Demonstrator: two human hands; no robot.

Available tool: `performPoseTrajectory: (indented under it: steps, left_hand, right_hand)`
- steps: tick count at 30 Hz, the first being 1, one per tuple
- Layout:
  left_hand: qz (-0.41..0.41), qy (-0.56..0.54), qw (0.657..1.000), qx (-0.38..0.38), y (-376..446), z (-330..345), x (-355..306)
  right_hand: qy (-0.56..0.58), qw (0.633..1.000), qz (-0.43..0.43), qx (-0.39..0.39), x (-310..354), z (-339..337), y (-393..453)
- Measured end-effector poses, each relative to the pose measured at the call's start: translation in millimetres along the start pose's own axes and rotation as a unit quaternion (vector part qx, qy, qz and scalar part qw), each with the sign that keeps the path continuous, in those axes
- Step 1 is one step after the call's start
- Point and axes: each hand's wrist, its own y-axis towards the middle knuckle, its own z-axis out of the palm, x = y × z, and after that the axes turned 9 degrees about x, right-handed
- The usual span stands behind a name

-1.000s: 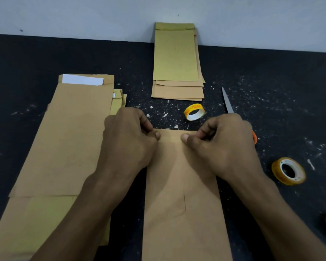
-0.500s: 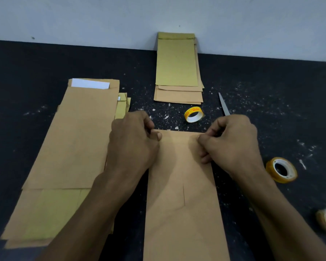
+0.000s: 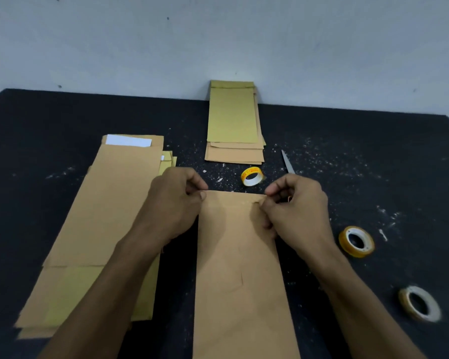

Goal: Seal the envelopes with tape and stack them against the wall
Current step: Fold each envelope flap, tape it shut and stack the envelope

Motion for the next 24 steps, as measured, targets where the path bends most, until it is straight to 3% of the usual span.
performPoseTrajectory:
  steps: [4,9,11,17,24]
  left_hand:
    - [0.007,-0.127,0.992,0.015,-1,-17,-9]
    - [0.066,-0.193,0.979,-0.031,3,-54,-33]
    - [0.087,-0.205,0.974,-0.041,6,-65,-42]
    - [0.096,-0.231,0.967,-0.048,22,-73,-56]
    - [0.048,-0.191,0.980,0.029,47,-46,-56]
  right_hand:
    - [0.061,0.998,-0.002,-0.005,-1,-9,-2]
    - [0.179,0.965,0.019,0.189,13,-26,-5]
    - [0.181,0.960,0.001,0.214,13,-27,-4]
    - [0.245,0.950,-0.023,0.194,22,-28,8]
    - [0.300,0.946,0.043,0.118,32,-34,57]
